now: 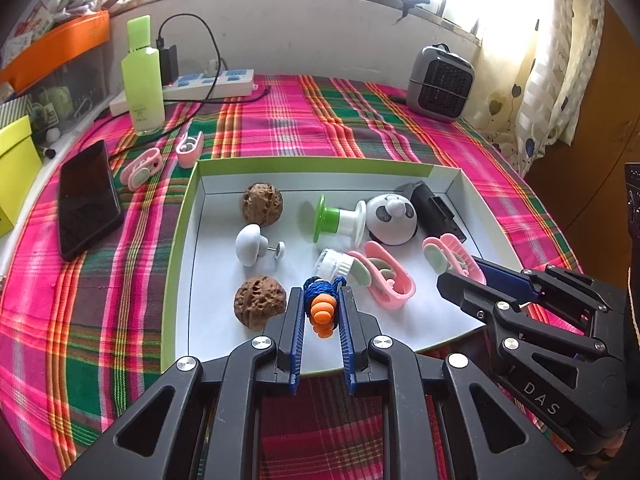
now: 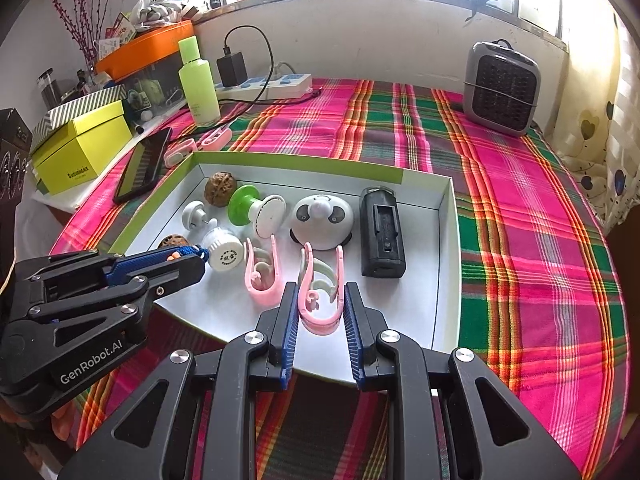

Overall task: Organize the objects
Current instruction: 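Lower the toy and pink clip into the box and open both tools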

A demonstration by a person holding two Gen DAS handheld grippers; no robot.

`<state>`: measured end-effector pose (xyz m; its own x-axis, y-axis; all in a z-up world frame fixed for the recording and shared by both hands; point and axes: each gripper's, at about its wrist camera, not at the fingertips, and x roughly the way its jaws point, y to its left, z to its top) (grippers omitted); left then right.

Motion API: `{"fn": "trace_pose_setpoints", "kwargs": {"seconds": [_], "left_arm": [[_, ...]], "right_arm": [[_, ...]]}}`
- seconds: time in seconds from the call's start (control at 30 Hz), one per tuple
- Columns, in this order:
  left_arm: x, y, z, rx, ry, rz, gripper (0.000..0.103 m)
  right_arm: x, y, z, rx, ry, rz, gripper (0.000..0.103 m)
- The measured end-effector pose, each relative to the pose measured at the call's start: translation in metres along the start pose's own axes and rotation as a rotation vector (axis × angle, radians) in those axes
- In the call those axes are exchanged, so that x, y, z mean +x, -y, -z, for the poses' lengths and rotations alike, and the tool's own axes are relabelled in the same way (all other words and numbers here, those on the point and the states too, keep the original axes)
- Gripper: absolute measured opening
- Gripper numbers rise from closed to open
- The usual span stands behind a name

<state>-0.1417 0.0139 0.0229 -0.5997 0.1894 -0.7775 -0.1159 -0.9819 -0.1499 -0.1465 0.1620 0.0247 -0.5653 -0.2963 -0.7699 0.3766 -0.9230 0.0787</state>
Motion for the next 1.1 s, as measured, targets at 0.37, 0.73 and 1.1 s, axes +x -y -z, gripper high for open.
{"fn": "trace_pose_setpoints", "kwargs": {"seconds": [0.37,0.73,1.1], "left_arm": [[0.008,-0.001,0.000,-0.001,-0.017,-0.009,0.015],[0.010,-0.001,-0.001,0.002,-0.024,-0.013,0.015],[0.010,-0.001,-0.002,0.002,-0.025,-0.016,0.017]], "right_arm": [[0.010,-0.001,0.000,-0.015,-0.035,-0.012,0.023],[0.014,0.000,-0.003,-0.015,-0.053,-0.016,0.023],[0.016,0.002,-0.004,-0.003,-0.070,-0.024,0.023]]}}
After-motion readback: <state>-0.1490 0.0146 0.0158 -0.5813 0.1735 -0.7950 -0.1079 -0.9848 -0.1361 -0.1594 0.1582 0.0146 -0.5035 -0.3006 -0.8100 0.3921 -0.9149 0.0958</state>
